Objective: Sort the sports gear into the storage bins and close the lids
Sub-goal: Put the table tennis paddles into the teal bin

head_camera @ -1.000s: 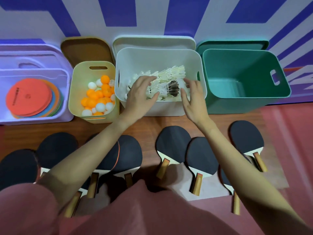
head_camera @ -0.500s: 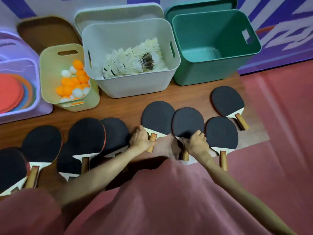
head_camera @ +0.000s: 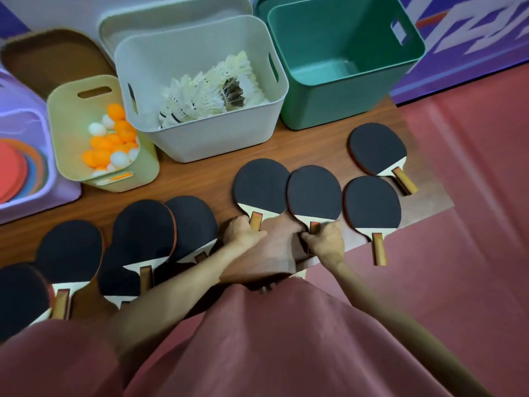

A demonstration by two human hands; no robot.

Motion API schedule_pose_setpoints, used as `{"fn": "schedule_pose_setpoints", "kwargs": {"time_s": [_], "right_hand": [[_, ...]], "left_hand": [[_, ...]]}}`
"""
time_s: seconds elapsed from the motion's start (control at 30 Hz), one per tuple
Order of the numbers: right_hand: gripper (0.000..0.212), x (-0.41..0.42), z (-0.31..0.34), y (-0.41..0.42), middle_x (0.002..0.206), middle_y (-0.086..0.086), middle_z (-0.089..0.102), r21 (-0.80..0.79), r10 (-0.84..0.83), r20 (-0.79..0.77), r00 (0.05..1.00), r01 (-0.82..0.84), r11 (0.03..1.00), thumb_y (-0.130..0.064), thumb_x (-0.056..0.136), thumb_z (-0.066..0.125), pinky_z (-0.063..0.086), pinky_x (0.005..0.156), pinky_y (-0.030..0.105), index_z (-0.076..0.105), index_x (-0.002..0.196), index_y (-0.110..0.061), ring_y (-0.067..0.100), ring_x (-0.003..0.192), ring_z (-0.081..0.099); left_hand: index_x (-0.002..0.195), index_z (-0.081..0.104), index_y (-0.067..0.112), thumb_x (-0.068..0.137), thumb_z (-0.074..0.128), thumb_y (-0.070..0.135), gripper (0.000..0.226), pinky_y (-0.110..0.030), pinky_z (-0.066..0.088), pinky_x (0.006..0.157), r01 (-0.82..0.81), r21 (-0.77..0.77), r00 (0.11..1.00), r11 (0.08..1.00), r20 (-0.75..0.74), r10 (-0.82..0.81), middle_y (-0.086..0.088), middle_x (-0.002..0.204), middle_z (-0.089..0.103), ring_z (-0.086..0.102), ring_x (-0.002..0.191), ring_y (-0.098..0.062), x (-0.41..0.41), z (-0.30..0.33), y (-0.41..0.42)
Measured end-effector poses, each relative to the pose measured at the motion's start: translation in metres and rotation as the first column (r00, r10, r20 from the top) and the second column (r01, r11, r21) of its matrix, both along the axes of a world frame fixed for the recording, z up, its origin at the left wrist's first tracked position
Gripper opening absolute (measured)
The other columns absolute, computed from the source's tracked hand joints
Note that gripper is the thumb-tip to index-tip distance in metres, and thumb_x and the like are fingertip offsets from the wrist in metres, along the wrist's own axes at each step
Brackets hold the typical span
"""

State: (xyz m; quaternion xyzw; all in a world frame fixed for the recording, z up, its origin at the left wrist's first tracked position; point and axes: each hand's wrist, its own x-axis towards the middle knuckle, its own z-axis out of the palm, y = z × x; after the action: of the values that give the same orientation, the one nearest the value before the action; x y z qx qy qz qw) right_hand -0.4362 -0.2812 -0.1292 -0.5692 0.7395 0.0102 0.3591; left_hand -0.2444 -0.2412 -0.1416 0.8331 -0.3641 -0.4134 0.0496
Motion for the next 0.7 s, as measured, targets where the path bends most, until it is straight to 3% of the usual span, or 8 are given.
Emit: {"fn": "schedule_pose_setpoints", "kwargs": {"time_s": [0.07, 0.13, 0.2, 0.27, 0.4, 0.53, 0.63, 0.7], "right_hand": [[0.041, 0.001, 0.000, -0.001, 0.054, 0.006, 0.050, 0.017, -0.116, 0.106, 0.988, 0.115, 0.993, -0.025, 0.081, 0.065, 0.043, 0.057, 0.033, 0.042, 0.051, -0.010, 0.027, 0.059, 0.055], [0.038, 0.005, 0.005, -0.003, 0.057, 0.007, 0.052, 0.071, -0.200, 0.204, 0.958, 0.190, 0.979, -0.027, 0.084, 0.056, 0.047, 0.064, 0.040, 0.043, 0.053, -0.010, 0.031, 0.064, 0.057], [0.026, 0.007, 0.013, -0.008, 0.060, 0.006, 0.055, 0.079, -0.272, 0.295, 0.916, 0.260, 0.962, -0.028, 0.077, 0.050, 0.048, 0.061, 0.041, 0.048, 0.057, -0.011, 0.031, 0.063, 0.057], [0.018, 0.006, 0.024, -0.014, 0.053, -0.001, 0.048, 0.079, -0.343, 0.364, 0.866, 0.339, 0.938, -0.018, 0.074, 0.049, 0.039, 0.051, 0.032, 0.046, 0.057, -0.013, 0.022, 0.051, 0.046], [0.022, -0.006, 0.040, -0.023, 0.051, -0.004, 0.037, -0.005, -0.388, 0.427, 0.817, 0.431, 0.902, -0.018, 0.073, 0.051, 0.031, 0.053, 0.032, 0.038, 0.055, -0.016, 0.021, 0.052, 0.036], [0.020, -0.019, 0.060, -0.036, 0.057, 0.005, 0.034, -0.124, -0.369, 0.483, 0.794, 0.480, 0.869, -0.028, 0.066, 0.050, 0.029, 0.055, 0.035, 0.038, 0.056, -0.015, 0.020, 0.057, 0.034], [0.024, -0.031, 0.077, -0.056, 0.057, 0.003, 0.029, -0.198, -0.309, 0.556, 0.771, 0.484, 0.852, -0.023, 0.071, 0.050, 0.025, 0.052, 0.030, 0.032, 0.056, -0.016, 0.010, 0.049, 0.029], [0.027, -0.040, 0.085, -0.073, 0.057, 0.003, 0.025, -0.223, -0.267, 0.615, 0.742, 0.489, 0.843, -0.022, 0.072, 0.049, 0.022, 0.052, 0.032, 0.029, 0.054, -0.020, 0.013, 0.052, 0.026]], "left_hand": [[0.078, 0.060, 0.012, 0.068, 0.068, 0.030, 0.022, -0.037, 0.059, 0.058, -0.146, -0.045, 0.977, 0.988, -0.165, 0.136, -0.008, 0.077, 0.071, 0.070, 0.068, -0.025, 0.002, 0.001, 0.000], [0.086, 0.062, 0.009, 0.075, 0.065, 0.024, 0.019, -0.032, 0.057, 0.050, -0.249, -0.064, 0.938, 0.966, -0.262, 0.225, -0.007, 0.071, 0.068, 0.067, 0.057, -0.022, 0.003, 0.005, 0.000], [0.085, 0.059, 0.009, 0.080, 0.062, 0.022, 0.014, -0.026, 0.046, 0.042, -0.271, -0.098, 0.926, 0.958, -0.300, 0.231, -0.005, 0.064, 0.062, 0.058, 0.048, -0.019, 0.005, 0.012, -0.002], [0.076, 0.056, 0.013, 0.082, 0.061, 0.021, 0.011, -0.023, 0.038, 0.042, -0.298, -0.139, 0.918, 0.944, -0.315, 0.243, -0.003, 0.061, 0.057, 0.052, 0.046, -0.016, 0.008, 0.022, -0.005], [0.074, 0.054, 0.014, 0.084, 0.059, 0.016, 0.012, -0.022, 0.033, 0.042, -0.311, -0.166, 0.887, 0.936, -0.403, 0.224, -0.002, 0.061, 0.051, 0.044, 0.045, -0.012, 0.015, 0.047, -0.010], [0.070, 0.050, 0.014, 0.083, 0.062, 0.018, 0.019, -0.029, 0.036, 0.048, -0.162, -0.303, 0.940, 0.939, -0.338, 0.053, -0.001, 0.057, 0.050, 0.046, 0.045, -0.016, 0.020, 0.073, -0.016], [0.069, 0.048, 0.011, 0.083, 0.066, 0.022, 0.025, -0.031, 0.033, 0.051, -0.015, -0.386, 0.977, 0.922, -0.200, -0.068, 0.002, 0.057, 0.044, 0.042, 0.050, -0.016, 0.016, 0.093, -0.028], [0.069, 0.050, 0.006, 0.083, 0.067, 0.022, 0.027, -0.029, 0.028, 0.050, 0.066, -0.447, 0.985, 0.892, -0.111, -0.129, 0.002, 0.057, 0.043, 0.039, 0.051, -0.014, 0.007, 0.108, -0.037]]}}
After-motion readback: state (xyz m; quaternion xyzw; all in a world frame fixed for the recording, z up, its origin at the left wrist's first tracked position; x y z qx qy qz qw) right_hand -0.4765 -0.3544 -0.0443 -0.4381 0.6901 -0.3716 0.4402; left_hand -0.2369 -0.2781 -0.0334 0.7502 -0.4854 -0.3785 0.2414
